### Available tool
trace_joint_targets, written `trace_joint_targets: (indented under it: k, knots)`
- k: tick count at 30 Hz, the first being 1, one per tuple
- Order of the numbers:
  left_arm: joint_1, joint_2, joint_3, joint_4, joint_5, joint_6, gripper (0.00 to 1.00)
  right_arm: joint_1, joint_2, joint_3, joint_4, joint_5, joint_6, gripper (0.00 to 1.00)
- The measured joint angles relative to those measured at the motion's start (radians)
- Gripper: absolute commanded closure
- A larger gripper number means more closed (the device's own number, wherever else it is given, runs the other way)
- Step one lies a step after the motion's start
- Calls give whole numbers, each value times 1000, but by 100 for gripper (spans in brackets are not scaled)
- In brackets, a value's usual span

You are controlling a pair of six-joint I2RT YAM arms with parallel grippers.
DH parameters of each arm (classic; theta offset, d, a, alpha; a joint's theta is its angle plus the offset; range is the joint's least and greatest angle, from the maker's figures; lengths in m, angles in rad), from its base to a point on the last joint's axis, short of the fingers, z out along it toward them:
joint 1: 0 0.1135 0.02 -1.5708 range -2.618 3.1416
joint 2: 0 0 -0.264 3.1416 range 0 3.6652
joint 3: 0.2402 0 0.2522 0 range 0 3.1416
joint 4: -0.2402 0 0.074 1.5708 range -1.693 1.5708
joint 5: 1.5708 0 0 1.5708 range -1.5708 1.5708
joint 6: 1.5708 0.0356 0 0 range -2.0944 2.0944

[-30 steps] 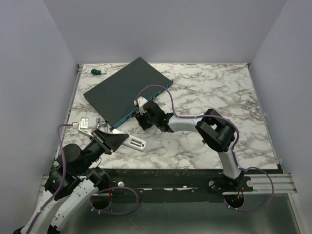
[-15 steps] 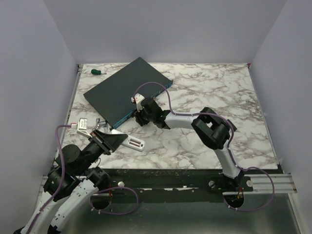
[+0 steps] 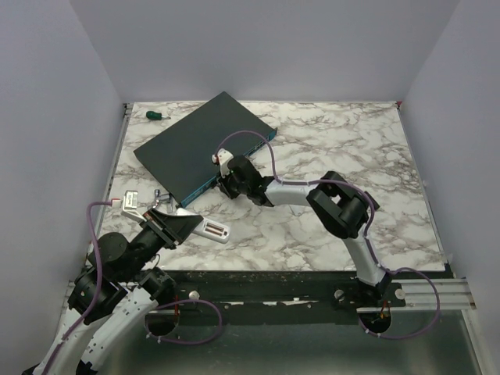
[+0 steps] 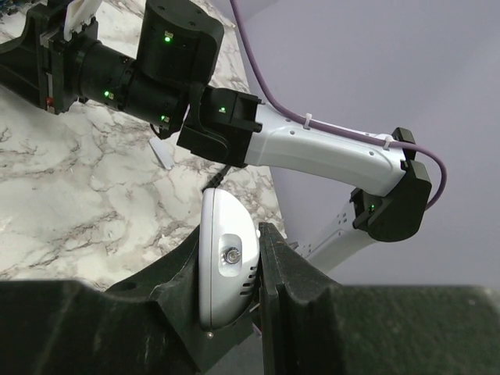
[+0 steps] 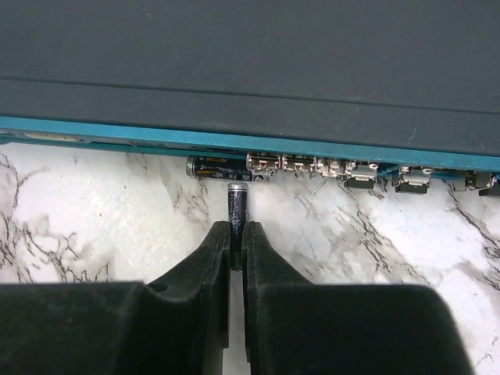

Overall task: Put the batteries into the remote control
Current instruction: Pick up the battery from the center of the board, then load the battery into the remote control.

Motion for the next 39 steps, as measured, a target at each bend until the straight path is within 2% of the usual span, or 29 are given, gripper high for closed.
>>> trace_joint_targets:
  k: [3, 7, 13, 17, 21, 24, 28, 33, 39]
  knots:
    - [0, 0, 0, 0, -1, 0, 100, 0, -23, -44, 32, -8, -2, 99]
    - [0, 0, 0, 0, -6, -1, 100, -2, -103, -163, 53, -25, -2, 99]
    - [0, 0, -1, 5, -8, -1, 100, -2, -369, -482, 55, -29, 49, 99]
    - [0, 0, -19, 46, -7, -2, 100, -2, -648, -655, 32, -32, 101, 99]
    - [0, 1, -60, 82, -6, -5, 100, -2, -1032, -767, 1, -74, 142, 99]
    - [0, 8, -72, 93, -4, -5, 100, -2, -1299, -813, -19, -186, 159, 99]
    - [0, 24, -73, 121, 12, -2, 100, -2, -1522, -864, -20, -375, 194, 99]
    - [0, 31, -73, 149, 31, 1, 100, -2, -1579, -874, -23, -565, 240, 99]
    - [0, 31, -88, 183, 44, 0, 100, -2, -1571, -874, -15, -644, 322, 99]
